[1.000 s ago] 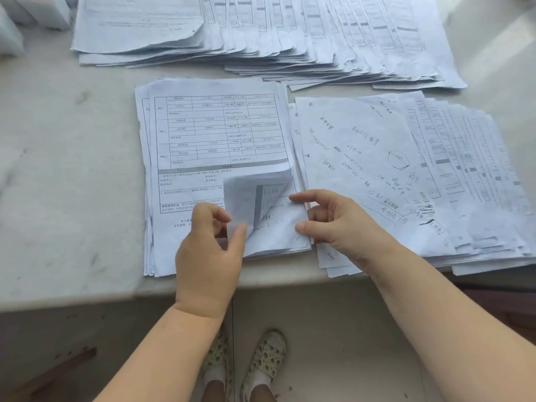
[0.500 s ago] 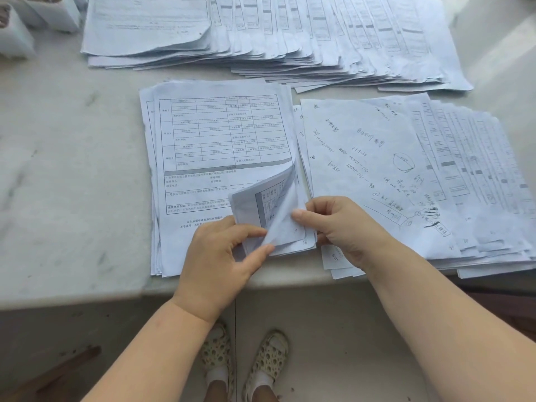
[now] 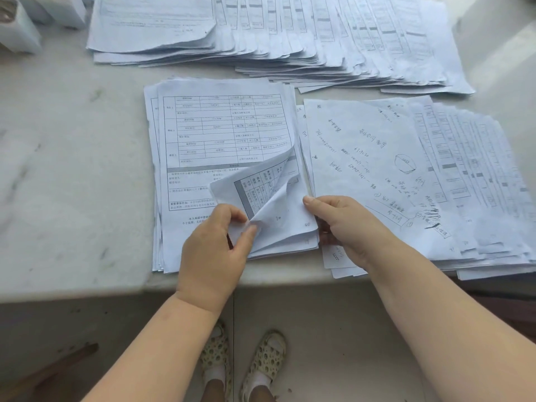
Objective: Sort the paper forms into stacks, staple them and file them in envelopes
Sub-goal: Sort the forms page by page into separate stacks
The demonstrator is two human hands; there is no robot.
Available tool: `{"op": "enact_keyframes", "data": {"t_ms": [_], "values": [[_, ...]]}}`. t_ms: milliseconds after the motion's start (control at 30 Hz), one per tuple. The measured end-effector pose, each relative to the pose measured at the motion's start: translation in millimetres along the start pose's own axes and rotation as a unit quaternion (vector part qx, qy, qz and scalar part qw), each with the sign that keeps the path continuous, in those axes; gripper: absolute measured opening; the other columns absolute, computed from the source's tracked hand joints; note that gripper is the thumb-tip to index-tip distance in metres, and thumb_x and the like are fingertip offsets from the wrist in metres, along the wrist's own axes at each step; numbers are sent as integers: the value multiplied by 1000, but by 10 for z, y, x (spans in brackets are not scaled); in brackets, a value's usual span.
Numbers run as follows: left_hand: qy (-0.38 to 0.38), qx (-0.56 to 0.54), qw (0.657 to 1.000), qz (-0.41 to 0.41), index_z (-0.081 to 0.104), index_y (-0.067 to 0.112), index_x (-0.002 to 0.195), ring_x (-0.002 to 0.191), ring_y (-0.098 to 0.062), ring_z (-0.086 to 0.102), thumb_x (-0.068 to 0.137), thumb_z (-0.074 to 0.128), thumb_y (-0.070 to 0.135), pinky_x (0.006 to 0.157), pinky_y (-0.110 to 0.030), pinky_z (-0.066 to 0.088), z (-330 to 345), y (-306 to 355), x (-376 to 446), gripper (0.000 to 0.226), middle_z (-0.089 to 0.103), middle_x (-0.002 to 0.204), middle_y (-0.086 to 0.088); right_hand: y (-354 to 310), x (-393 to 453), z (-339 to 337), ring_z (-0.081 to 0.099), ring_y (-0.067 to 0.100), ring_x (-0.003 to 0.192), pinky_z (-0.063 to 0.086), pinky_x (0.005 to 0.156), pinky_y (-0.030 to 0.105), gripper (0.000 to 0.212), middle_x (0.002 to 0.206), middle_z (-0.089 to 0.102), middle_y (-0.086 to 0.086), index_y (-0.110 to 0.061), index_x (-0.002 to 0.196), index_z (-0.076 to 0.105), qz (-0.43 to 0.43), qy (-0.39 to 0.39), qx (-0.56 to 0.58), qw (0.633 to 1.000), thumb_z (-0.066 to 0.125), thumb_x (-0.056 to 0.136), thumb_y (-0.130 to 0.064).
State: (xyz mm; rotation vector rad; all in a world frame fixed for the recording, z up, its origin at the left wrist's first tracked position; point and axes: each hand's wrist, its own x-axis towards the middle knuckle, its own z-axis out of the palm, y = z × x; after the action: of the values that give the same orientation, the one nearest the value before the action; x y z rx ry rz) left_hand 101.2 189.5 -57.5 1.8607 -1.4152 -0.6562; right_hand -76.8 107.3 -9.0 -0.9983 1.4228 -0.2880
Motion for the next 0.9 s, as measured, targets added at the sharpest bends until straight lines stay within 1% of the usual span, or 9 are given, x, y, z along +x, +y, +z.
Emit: {"op": "enact_keyframes", "data": {"t_ms": [167,267,300,367,467,533,633,800,900], "values": [[-2,9,1000,-2,23,36,136,60,-26,55,76,76,14,57,-35,44,-2,70,-54,83,58,77,1,-4,-29,-17,54,6,50,45,50,17,22,58,61,-8,-14,75,60,-8,10,-36,999,60,95,-22],[13,-33,997,-70,11,32,151,55,-14,51,80,71,10,55,-25,39,10,94,-60,96,48,60,5,9,-55,-52,52,7,62,41,58,21,13,76,60,-6,-18,80,59,-133,193,-278,931,66,87,-26],[9,-53,995,-87,11,29,152,56,-14,51,81,71,9,54,-18,38,18,92,-62,95,49,58,5,-34,-65,-41,54,10,63,42,59,23,17,75,60,-5,-18,80,61,-154,209,-258,931,64,89,-32],[-5,-97,990,-104,13,26,153,61,-9,55,81,70,6,56,-9,39,20,78,-63,93,56,61,8,-190,-39,18,62,15,60,47,56,24,39,71,66,2,-14,86,65,-58,122,-56,989,52,95,-49],[-58,-112,987,-100,43,39,133,76,2,60,79,67,2,69,-6,41,-44,109,-55,70,67,74,12,-317,119,137,67,20,56,53,56,28,56,68,68,8,-9,96,62,125,-27,57,990,52,89,-63],[-112,-98,986,-74,62,44,100,85,4,60,74,67,14,74,-6,40,-111,176,-18,41,67,90,17,-307,261,198,65,22,61,53,65,33,35,74,65,8,-8,100,61,136,-27,21,990,66,88,-40],[-209,-49,975,-49,64,46,87,100,10,54,78,75,25,86,-2,36,-234,290,12,25,63,99,21,-275,271,223,56,23,76,46,63,25,9,89,60,8,-9,95,60,61,20,-151,986,52,92,-9],[-25,-36,998,39,67,39,99,110,9,55,84,63,28,92,-2,35,-656,592,116,19,60,114,29,-319,-158,-110,62,22,87,46,72,31,20,93,69,3,-12,94,66,-73,86,-128,985,45,97,-11],[63,-36,994,86,68,35,101,108,4,57,84,59,22,92,-4,37,-923,732,301,23,63,111,21,-498,-243,-545,67,27,93,52,85,42,19,96,73,6,-13,99,68,-83,162,104,978,50,97,-7]]}}
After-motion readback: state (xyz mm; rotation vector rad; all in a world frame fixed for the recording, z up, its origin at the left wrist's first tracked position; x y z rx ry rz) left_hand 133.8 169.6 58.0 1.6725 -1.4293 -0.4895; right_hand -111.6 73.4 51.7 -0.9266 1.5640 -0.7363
